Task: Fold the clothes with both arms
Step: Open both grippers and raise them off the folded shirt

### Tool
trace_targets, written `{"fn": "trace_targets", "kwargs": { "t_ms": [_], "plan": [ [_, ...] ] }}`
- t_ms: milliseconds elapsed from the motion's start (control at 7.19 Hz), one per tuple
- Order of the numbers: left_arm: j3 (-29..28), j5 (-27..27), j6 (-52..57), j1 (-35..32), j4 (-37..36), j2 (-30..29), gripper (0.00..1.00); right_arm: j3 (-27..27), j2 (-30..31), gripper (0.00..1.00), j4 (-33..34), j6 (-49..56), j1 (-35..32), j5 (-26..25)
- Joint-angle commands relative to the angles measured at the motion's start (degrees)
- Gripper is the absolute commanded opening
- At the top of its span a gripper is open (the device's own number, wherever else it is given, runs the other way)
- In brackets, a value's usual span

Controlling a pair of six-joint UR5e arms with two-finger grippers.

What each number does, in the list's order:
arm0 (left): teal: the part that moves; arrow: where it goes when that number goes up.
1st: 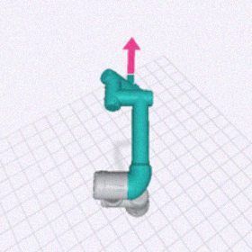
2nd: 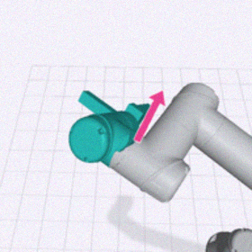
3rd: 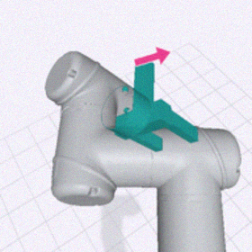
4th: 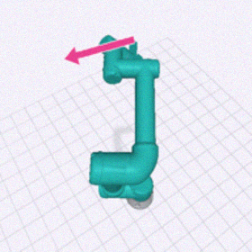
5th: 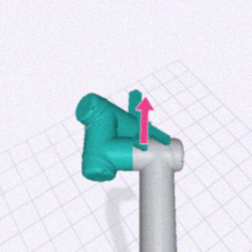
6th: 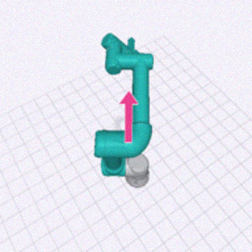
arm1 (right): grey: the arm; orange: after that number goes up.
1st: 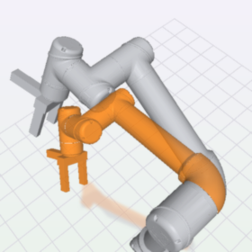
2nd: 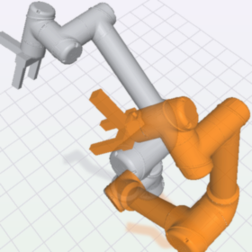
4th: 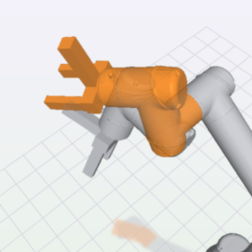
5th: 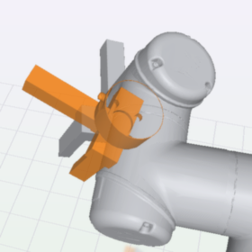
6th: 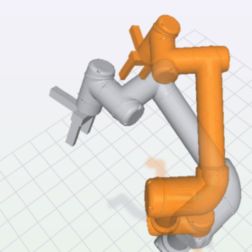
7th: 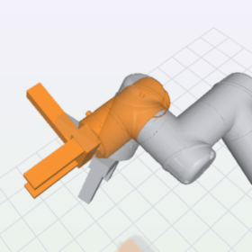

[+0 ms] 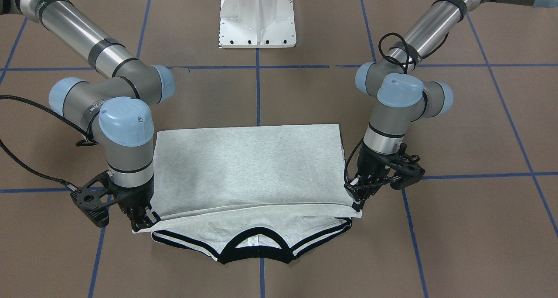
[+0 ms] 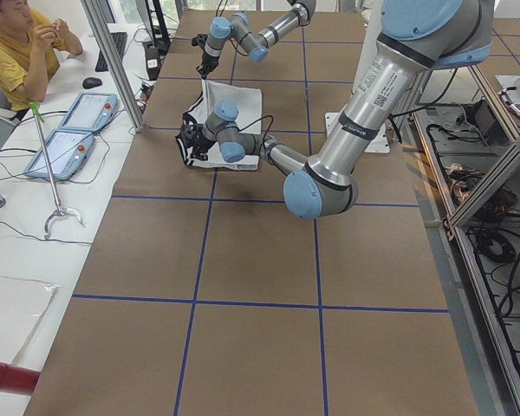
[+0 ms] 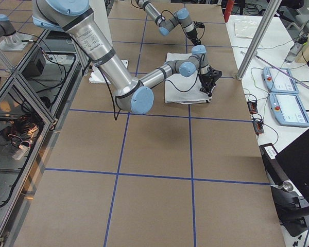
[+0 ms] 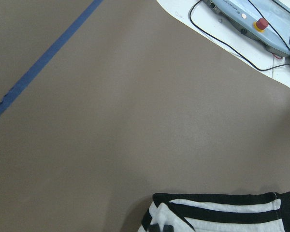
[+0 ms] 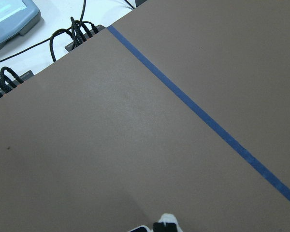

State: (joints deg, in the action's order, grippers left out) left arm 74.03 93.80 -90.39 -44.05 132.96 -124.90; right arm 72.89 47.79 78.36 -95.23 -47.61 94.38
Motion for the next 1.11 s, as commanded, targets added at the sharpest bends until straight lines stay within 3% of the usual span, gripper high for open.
{"fn": "trace_targets", "kwargs": {
  "t_ms": [0,139,278,557,696,974],
  "plan": [
    [-0.9,0.0,0.2,-0.2,1.1,0.0,0.1,-2.7,-0.9,0.0,-1.6,-0.2,0.5,0.1],
    [-2.0,0.0,0.2,-0.2,1.2,0.0,0.16,-2.7,-1.7,0.22,-1.6,-0.5,0.4,0.3],
    [-2.2,0.0,0.2,-0.2,1.2,0.0,0.18,-2.7,-2.2,0.31,-1.7,-0.6,0.1,0.4],
    [-4.0,0.2,3.6,-1.9,3.3,0.0,0.36,-2.3,-1.8,0.39,-1.7,0.1,-2.5,3.9],
    [-4.0,0.4,3.7,-2.2,3.4,-0.1,0.39,0.1,-0.9,0.4,-2.9,0.0,-2.5,5.2],
    [-4.0,0.5,3.7,-2.2,3.5,-0.1,0.43,17.2,12.3,0.54,-3.0,-2.7,1.1,7.8]
  ]
}}
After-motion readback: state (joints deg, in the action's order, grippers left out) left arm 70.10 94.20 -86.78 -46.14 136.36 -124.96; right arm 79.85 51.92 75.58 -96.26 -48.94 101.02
